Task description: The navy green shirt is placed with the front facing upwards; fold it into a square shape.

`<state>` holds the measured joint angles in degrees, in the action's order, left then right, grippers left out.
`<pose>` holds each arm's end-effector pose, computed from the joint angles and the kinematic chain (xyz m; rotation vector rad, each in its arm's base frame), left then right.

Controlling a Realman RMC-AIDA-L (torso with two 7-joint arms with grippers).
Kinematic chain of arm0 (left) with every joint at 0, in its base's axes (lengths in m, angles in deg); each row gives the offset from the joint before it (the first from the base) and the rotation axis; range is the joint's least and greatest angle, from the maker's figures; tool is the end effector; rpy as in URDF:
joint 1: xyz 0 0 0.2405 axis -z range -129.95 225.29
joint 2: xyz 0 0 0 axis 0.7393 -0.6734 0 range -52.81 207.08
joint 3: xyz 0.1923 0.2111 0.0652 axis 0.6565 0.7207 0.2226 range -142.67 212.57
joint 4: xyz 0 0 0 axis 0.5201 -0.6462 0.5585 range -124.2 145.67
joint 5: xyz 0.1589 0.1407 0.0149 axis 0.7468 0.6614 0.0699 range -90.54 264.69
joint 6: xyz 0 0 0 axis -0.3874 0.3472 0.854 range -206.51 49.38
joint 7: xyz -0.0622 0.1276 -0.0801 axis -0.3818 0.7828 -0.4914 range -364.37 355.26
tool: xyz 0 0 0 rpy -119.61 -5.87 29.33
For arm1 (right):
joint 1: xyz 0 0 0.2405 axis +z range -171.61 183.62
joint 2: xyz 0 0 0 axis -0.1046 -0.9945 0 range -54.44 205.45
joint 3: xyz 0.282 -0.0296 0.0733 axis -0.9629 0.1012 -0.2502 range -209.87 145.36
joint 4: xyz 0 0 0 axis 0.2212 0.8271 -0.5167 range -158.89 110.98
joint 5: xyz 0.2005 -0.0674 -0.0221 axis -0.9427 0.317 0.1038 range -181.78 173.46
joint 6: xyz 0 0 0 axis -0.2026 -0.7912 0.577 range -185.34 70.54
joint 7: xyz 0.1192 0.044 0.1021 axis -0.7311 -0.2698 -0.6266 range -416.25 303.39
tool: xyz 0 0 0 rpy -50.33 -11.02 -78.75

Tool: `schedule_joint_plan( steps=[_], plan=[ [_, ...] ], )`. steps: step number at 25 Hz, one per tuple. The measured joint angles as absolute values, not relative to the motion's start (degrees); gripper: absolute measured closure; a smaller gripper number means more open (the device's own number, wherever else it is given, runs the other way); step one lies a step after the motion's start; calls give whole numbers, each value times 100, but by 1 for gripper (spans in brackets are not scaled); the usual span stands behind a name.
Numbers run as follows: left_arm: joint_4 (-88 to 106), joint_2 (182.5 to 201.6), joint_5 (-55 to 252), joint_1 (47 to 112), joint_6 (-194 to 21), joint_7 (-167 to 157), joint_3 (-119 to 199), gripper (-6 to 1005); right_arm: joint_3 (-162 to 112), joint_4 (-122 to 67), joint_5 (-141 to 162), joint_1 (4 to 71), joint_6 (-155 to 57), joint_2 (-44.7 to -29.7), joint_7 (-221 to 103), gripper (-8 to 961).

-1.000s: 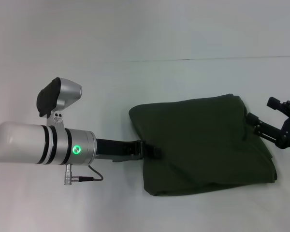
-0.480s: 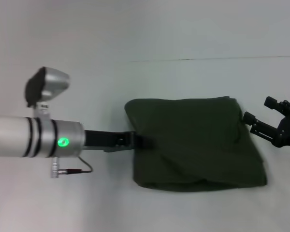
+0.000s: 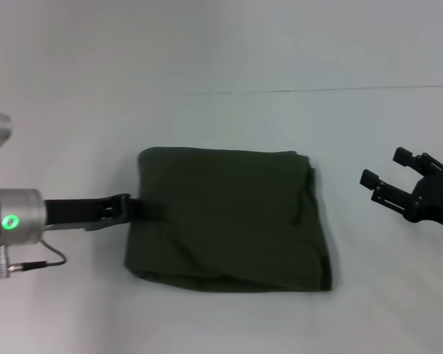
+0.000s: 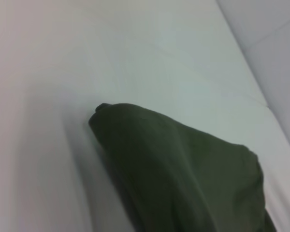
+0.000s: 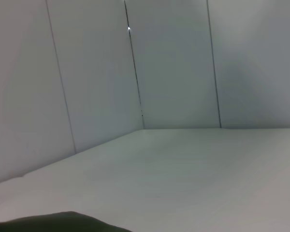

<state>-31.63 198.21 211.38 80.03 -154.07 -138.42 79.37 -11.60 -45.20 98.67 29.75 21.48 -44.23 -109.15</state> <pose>-0.2946 0.3839 -0.0521 -2.2597 -1.7490 -0.5232 0.3557 0.3373 -0.0269 -2.1524 0.6415 0.8117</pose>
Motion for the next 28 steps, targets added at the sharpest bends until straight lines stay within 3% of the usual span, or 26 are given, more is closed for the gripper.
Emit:
schedule_joint_plan(
  steps=[16, 19, 24, 28],
  plan=[
    [-3238, 19834, 21338, 7743, -15943, -13351, 7211, 889, -1103, -4431, 9877, 3172, 2099, -4437, -10952, 71],
    [-3265, 19823, 21340, 7716, -15919, -13267, 6985, 833, -1093, -4431, 9893, 3197, 2107, -4434, -10952, 70],
    [-3448, 19724, 21336, 7695, -15909, -12546, 6394, 646, -1071, -4475, 9901, 3214, 2175, -4426, -10931, 69],
    [-3745, 19699, 21229, 7700, -15957, -11540, 6222, 574, -947, -4509, 9908, 3245, 2315, -4409, -10949, 71]
  ],
)
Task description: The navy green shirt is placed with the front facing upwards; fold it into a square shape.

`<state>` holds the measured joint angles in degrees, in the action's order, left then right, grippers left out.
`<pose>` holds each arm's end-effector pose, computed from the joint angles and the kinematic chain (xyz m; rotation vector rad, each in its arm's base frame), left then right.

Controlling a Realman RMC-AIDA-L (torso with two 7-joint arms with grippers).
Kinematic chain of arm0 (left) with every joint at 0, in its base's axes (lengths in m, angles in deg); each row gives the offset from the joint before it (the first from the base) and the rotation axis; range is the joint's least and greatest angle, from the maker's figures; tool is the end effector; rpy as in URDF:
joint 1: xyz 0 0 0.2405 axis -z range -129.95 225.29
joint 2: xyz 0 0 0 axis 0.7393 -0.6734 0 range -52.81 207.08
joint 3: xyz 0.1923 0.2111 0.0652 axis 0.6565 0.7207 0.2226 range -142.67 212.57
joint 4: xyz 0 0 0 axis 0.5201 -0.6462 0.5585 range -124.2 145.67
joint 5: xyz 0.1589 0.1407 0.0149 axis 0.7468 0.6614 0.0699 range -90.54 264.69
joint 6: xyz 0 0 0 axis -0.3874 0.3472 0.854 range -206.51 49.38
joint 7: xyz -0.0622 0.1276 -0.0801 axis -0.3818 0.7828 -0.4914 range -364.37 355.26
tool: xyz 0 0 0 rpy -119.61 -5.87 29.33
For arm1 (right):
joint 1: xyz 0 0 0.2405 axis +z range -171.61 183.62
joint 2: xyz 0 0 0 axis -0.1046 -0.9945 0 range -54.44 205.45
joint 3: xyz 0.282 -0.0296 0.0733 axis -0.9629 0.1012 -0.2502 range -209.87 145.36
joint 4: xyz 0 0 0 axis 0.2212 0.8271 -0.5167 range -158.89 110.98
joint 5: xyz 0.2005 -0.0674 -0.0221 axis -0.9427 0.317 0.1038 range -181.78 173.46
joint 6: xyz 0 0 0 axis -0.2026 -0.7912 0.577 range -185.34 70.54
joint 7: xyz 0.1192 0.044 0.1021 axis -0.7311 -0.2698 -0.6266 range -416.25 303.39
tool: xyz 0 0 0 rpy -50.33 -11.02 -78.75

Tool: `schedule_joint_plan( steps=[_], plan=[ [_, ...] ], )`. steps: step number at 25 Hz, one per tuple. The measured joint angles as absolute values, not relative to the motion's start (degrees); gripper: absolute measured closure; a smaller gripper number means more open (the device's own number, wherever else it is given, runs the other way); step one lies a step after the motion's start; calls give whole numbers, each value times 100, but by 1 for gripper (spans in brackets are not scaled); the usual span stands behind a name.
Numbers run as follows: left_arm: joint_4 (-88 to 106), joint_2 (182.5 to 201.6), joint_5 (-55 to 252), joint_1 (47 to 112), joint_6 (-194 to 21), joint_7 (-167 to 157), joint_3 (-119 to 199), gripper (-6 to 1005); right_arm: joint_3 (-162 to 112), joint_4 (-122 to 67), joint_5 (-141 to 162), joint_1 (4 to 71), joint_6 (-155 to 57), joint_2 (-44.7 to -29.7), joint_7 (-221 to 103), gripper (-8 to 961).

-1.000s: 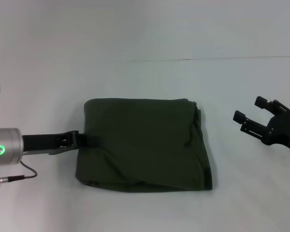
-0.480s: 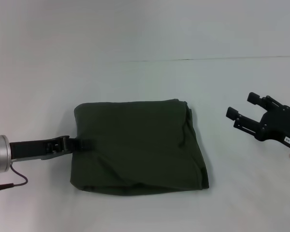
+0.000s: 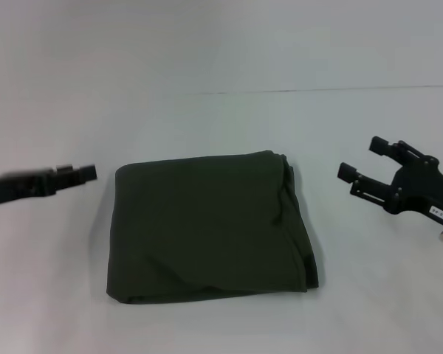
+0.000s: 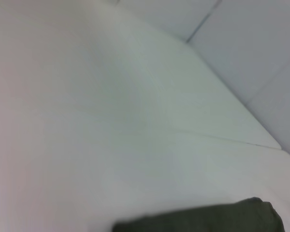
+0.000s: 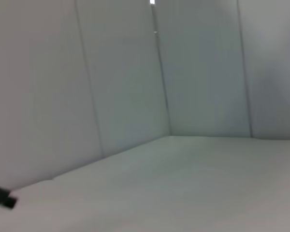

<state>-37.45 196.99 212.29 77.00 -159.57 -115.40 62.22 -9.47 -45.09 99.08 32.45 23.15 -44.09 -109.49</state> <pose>-0.3292 0.3797 0.0181 -2.2532 -1.2877 -0.6254 0.3333 0.3495 -0.0321 -2.2314 0.5735 0.8529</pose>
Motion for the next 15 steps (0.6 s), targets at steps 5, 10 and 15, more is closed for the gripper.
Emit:
schedule_joint_plan(
  steps=[5, 10, 15],
  plan=[
    [-3753, 19567, 21130, 7943, -16784, -10453, 6211, 484, -484, -4558, 9911, 3315, 2695, -4392, -10962, 58],
    [-3668, 19533, 21123, 8089, -17840, -9623, 6197, 302, 731, -4808, 9923, 3333, 3052, -4398, -11017, 37],
    [-3532, 19514, 21112, 7927, -18873, -8821, 5960, 115, 1930, -4975, 9929, 3329, 3153, -4428, -11344, 32]
  ],
)
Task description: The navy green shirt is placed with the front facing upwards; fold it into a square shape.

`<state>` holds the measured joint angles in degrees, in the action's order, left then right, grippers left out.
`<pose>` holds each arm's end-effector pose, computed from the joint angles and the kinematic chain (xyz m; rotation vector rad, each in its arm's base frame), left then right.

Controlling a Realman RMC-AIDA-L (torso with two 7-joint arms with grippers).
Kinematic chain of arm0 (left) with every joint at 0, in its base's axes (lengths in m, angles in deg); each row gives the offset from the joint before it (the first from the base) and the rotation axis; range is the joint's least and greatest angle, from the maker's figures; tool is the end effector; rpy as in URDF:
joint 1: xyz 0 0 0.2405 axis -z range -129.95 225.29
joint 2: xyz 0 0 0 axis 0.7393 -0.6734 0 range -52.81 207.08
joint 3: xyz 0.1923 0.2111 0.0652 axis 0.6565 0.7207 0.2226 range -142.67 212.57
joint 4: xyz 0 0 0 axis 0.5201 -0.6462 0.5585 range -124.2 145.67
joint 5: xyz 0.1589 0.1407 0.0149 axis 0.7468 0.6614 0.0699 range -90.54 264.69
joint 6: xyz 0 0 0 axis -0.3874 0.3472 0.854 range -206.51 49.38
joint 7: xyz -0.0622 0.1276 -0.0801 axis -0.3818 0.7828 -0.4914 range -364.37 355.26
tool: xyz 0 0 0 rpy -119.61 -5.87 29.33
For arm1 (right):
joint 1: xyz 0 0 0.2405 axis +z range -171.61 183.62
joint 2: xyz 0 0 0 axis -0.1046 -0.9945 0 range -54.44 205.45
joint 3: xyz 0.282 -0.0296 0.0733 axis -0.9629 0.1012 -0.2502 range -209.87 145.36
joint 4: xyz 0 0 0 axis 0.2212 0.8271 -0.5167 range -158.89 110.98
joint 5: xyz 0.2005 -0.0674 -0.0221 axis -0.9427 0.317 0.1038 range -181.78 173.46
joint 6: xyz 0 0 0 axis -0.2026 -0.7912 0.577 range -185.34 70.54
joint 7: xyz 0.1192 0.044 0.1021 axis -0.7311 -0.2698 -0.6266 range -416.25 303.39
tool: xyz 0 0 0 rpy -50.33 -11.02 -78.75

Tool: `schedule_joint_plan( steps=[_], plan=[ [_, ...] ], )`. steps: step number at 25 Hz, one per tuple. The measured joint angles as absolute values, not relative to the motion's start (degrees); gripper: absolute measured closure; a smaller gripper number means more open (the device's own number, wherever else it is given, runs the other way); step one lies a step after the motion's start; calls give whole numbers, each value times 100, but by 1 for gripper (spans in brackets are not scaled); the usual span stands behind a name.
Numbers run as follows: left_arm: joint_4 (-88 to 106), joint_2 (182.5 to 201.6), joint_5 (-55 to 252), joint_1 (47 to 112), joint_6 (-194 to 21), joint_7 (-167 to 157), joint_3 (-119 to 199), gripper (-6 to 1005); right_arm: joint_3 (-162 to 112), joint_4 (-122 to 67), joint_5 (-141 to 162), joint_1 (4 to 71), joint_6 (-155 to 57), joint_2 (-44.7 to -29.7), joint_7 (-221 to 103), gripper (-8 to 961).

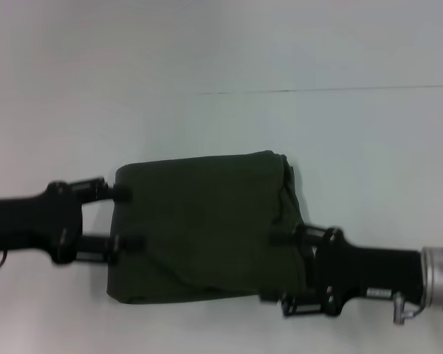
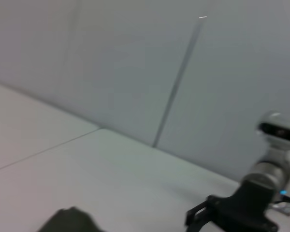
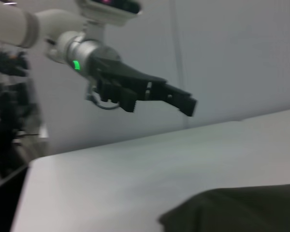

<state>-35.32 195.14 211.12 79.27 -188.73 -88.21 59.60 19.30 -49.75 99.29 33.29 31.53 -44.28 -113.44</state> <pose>-0.2746 0.3302 0.0191 -2.8335 -0.5936 -0.8190 0.2834 0.3098 -0.0852 -2.8150 0.3257 0.8216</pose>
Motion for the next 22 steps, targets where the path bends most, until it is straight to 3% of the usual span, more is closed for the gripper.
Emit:
schedule_joint_plan(
  steps=[3, 12, 22],
  plan=[
    [-3454, 19559, 21159, 7705, -19151, -8434, 5875, 55, 2168, -4913, 9899, 3373, 3347, -4457, -11356, 32],
    [-3466, 19784, 21356, 7139, -19157, -7880, 5769, 63, 2438, -4684, 9866, 3526, 3455, -4487, -11322, 31],
    [-3480, 19807, 21579, 7104, -19159, -7803, 5595, 65, 2455, -4681, 9776, 3527, 3464, -4490, -11336, 31]
  ],
)
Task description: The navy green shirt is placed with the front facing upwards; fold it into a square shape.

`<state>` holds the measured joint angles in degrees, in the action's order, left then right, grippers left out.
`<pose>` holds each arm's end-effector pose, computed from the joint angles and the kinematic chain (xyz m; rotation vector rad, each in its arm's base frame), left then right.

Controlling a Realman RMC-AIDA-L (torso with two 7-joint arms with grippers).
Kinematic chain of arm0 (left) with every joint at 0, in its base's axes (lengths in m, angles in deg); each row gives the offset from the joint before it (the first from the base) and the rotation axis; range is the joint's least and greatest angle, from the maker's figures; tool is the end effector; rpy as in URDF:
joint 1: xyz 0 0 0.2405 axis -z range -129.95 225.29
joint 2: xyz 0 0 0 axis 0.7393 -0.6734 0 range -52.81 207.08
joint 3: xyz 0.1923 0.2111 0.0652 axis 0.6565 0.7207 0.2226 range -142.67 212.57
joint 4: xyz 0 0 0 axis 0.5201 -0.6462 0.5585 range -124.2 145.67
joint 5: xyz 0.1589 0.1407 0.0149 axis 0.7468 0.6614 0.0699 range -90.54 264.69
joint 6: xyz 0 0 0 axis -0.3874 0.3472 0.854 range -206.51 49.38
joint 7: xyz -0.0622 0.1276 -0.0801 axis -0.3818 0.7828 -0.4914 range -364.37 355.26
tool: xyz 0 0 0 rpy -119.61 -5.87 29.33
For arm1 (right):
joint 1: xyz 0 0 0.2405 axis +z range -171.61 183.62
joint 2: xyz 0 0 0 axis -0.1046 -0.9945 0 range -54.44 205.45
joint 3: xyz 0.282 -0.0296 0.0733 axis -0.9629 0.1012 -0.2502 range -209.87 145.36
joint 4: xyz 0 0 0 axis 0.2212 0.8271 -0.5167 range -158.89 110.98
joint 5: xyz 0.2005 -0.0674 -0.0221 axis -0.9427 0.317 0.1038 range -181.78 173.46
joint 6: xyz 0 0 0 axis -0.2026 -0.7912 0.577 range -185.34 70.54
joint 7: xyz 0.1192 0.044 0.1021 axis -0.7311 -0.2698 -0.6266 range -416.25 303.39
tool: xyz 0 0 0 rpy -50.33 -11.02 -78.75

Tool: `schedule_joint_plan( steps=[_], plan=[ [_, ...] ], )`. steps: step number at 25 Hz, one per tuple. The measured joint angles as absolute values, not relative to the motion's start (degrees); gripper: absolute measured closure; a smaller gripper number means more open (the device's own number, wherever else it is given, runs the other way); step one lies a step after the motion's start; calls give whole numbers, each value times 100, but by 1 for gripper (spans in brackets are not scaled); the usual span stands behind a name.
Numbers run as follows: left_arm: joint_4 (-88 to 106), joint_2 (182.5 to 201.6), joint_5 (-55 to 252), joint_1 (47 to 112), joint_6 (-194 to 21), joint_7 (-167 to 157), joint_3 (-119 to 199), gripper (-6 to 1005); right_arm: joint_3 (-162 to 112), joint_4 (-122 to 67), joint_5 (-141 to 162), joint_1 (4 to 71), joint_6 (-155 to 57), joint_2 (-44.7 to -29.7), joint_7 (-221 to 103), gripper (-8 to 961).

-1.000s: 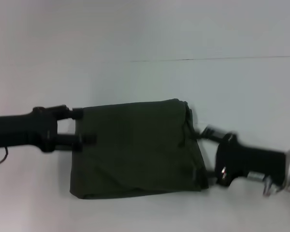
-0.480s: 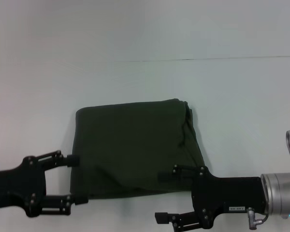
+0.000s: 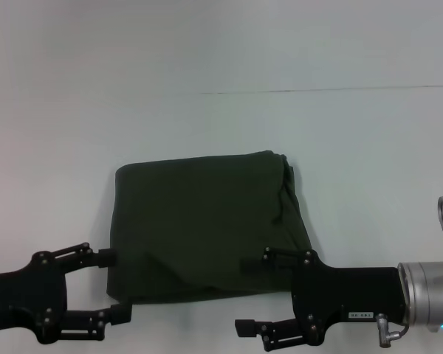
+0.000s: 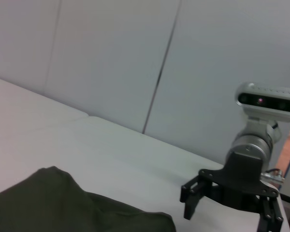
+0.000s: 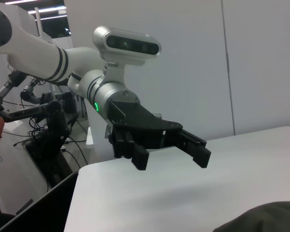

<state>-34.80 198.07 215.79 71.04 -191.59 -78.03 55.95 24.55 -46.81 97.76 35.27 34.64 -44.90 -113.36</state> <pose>-0.3146 0.2707 -0.0016 -2.8072 -0.6137 -0.8234 0.2638 0.2952 -0.1026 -2.9365 0.2996 0.9076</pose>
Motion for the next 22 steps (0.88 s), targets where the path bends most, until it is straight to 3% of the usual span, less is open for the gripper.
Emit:
schedule_joint_plan(
  steps=[22],
  plan=[
    [-3487, 19807, 21541, 7109, -19212, -7496, 5503, 65, 2470, -4685, 9770, 3599, 3334, -4490, -11321, 38]
  ],
)
